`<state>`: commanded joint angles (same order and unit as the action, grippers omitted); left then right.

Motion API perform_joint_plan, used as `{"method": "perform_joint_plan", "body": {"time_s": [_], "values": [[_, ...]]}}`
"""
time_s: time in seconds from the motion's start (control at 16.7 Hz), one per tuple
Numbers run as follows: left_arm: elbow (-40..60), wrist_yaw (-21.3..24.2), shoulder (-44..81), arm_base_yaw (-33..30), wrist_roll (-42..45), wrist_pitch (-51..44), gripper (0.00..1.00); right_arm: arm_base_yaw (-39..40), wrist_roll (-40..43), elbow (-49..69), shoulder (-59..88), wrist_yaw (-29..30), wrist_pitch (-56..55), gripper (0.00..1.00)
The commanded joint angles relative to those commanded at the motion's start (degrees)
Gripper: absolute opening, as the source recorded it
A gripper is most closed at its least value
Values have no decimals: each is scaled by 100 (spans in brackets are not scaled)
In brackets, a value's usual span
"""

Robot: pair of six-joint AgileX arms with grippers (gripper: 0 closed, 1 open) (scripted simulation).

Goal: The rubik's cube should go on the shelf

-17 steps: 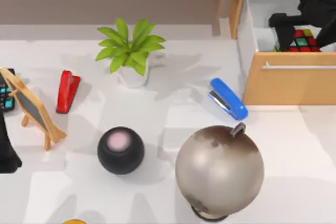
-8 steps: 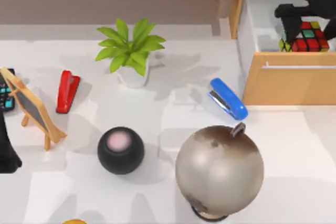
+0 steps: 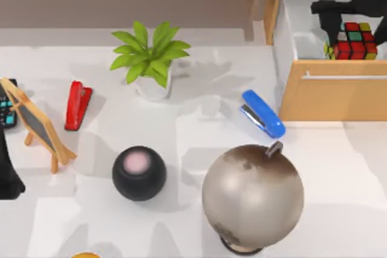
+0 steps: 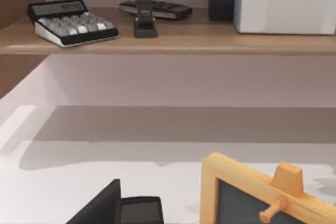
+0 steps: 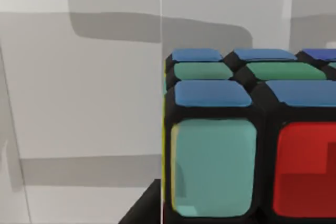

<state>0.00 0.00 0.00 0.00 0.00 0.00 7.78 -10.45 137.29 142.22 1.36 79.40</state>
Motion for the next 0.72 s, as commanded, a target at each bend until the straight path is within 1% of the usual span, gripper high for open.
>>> {"method": "perform_joint_plan", "body": {"time_s": [0.24, 0.42, 0.54, 0.72], "values": [[0, 0, 0, 0, 0, 0, 100, -69, -3, -125, -79, -15, 2, 0], [0, 0, 0, 0, 0, 0, 100, 34, -39, -321, -380, -82, 6, 0], [0, 0, 0, 0, 0, 0, 100, 244, -110, -512, -848, -202, -154, 0], [0, 0, 0, 0, 0, 0, 100, 842, -300, -812, -1721, -503, -844, 0]]}}
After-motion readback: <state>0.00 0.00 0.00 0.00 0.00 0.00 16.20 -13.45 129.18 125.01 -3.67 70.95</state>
